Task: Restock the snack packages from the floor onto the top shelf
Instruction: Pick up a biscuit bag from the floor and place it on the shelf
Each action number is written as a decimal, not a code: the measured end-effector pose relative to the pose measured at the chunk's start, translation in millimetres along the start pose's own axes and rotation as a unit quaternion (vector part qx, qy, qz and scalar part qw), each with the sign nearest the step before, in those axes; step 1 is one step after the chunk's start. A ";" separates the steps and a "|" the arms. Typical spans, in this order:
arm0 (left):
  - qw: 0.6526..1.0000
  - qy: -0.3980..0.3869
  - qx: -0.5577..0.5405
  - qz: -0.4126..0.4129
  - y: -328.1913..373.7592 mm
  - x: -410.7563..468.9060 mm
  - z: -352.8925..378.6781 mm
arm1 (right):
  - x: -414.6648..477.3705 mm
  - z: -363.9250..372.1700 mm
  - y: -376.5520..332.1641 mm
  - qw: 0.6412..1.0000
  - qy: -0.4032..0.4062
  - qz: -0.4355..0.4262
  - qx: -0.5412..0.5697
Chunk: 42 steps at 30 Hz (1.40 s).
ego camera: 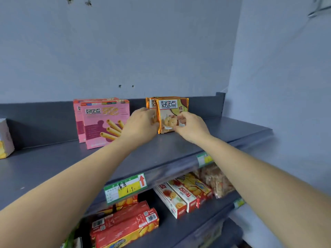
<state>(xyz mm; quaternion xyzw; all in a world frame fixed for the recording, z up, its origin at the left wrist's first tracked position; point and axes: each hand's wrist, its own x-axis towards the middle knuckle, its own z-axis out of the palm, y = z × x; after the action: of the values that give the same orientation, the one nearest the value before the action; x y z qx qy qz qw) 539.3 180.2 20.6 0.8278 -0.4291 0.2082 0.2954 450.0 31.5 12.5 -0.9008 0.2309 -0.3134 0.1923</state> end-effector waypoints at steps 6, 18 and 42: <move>0.991 -0.093 -0.054 0.085 87.1 -29.7 30.6 | -81.8 -71.9 60.8 0.990 0.059 0.110 -0.072; 0.927 -0.237 -0.179 0.231 301.5 -132.7 96.1 | -315.1 -232.1 169.5 0.919 0.097 0.320 -0.209; 0.716 -0.399 -0.173 0.547 677.0 -507.2 160.1 | -821.4 -430.4 250.6 0.690 0.136 0.672 -0.232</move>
<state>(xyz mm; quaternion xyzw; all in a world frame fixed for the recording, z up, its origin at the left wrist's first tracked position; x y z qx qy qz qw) -286.7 61.7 -190.9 0.3898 -0.9134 -0.0943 0.0695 -477.8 180.0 -187.3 -0.4684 0.8634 -0.1565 0.1031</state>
